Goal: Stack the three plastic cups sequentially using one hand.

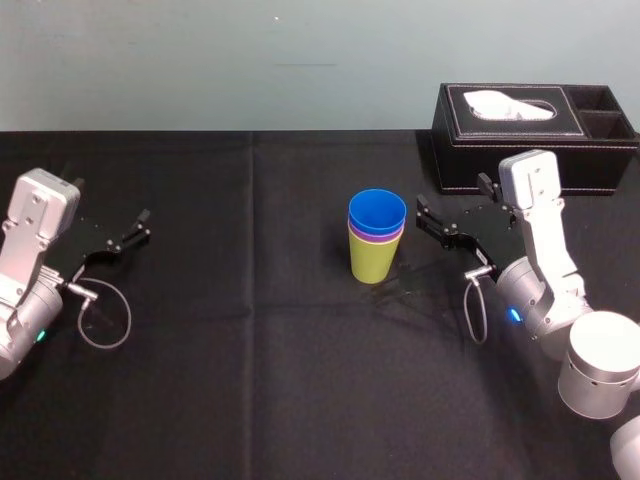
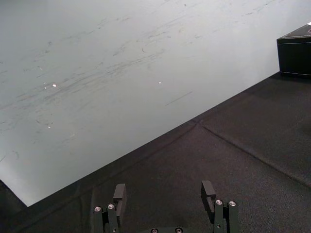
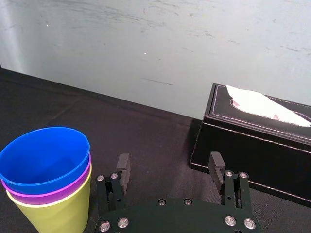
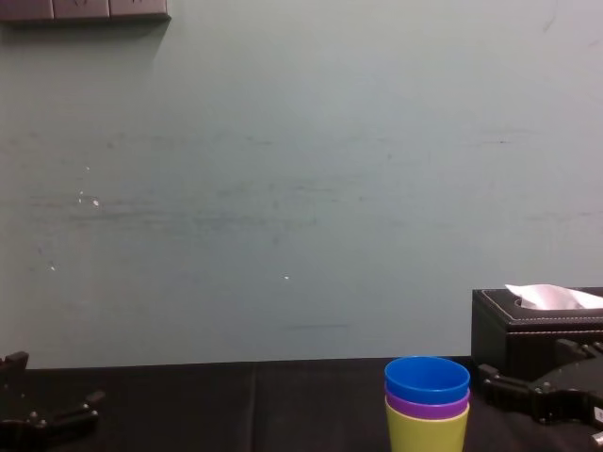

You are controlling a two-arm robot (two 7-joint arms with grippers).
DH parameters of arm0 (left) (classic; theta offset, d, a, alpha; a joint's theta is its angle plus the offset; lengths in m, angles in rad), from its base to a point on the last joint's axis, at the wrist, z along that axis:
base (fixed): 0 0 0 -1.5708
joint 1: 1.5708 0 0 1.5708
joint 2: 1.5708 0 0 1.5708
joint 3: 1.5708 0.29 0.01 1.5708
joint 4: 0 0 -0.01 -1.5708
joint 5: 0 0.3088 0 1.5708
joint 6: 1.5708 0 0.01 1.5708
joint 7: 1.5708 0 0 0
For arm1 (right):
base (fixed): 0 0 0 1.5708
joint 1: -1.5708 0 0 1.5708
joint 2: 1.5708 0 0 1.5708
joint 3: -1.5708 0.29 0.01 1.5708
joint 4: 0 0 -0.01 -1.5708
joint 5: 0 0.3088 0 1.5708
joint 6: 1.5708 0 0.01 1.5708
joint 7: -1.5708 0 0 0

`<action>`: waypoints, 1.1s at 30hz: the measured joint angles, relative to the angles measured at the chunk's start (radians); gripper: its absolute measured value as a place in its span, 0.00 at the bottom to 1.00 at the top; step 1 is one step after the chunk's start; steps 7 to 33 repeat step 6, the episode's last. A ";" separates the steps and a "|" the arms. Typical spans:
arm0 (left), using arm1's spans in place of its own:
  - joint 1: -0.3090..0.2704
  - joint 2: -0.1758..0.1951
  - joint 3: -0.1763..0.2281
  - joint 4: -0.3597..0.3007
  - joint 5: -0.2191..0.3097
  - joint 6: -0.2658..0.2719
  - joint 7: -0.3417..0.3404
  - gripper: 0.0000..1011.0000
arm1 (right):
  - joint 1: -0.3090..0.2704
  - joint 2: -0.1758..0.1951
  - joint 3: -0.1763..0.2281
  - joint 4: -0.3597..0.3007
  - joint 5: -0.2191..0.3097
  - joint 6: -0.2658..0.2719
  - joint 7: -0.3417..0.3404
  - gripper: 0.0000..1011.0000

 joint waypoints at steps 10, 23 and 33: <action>0.000 0.000 0.000 0.000 0.000 0.000 0.000 1.00 | 0.000 0.000 0.000 0.000 0.000 0.000 0.000 0.99; 0.000 0.000 0.000 0.000 0.000 0.000 0.000 1.00 | 0.000 0.000 0.000 0.000 0.000 0.000 0.000 0.99; 0.000 0.000 0.000 0.000 0.000 0.000 0.000 1.00 | 0.000 0.000 0.000 0.000 0.000 0.000 0.000 0.99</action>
